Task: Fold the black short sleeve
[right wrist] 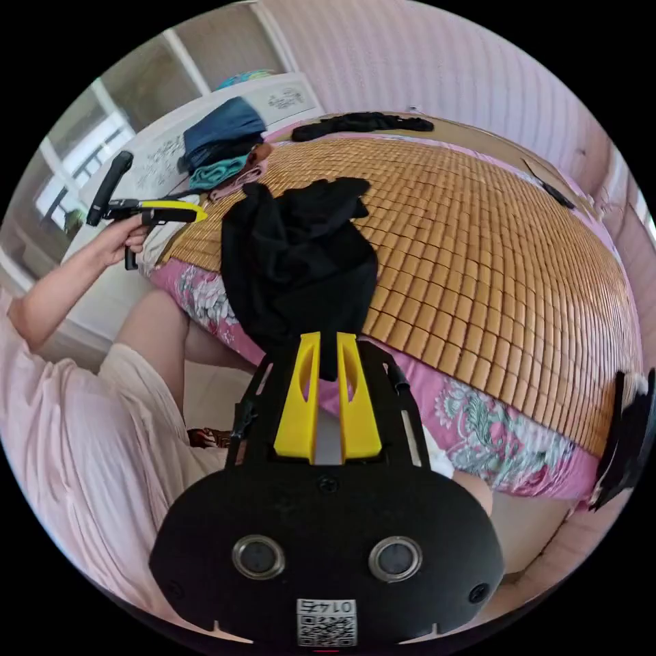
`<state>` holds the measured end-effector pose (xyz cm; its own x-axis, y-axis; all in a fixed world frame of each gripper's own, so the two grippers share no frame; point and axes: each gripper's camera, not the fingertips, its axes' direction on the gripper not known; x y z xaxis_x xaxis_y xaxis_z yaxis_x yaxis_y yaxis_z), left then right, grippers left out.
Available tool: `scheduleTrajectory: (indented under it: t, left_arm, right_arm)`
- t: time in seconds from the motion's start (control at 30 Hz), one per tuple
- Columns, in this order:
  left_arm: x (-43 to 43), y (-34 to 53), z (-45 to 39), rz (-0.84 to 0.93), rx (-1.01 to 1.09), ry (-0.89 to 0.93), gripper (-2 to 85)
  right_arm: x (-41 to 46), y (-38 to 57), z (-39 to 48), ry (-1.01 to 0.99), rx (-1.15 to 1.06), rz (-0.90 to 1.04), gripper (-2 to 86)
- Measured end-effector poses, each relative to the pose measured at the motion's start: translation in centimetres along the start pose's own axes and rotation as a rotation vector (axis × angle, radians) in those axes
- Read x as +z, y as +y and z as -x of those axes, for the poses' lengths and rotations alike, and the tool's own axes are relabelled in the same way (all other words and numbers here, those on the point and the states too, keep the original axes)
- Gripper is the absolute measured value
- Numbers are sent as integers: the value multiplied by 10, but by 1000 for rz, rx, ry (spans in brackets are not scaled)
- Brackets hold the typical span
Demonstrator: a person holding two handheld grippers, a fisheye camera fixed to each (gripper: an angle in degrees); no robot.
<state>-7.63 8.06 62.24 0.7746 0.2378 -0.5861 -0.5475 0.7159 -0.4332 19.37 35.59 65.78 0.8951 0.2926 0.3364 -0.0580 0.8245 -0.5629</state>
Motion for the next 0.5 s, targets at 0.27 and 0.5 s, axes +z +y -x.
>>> scheduleTrajectory:
  t: [0.27, 0.5]
  left_arm:
    - [2, 59, 29, 125, -105, 70, 76]
    - [-16, 55, 32, 83, -66, 119, 71]
  right_arm:
    - [77, -37, 87, 227, -121, 192, 14]
    - [5, 13, 56, 217, 145, 45, -1]
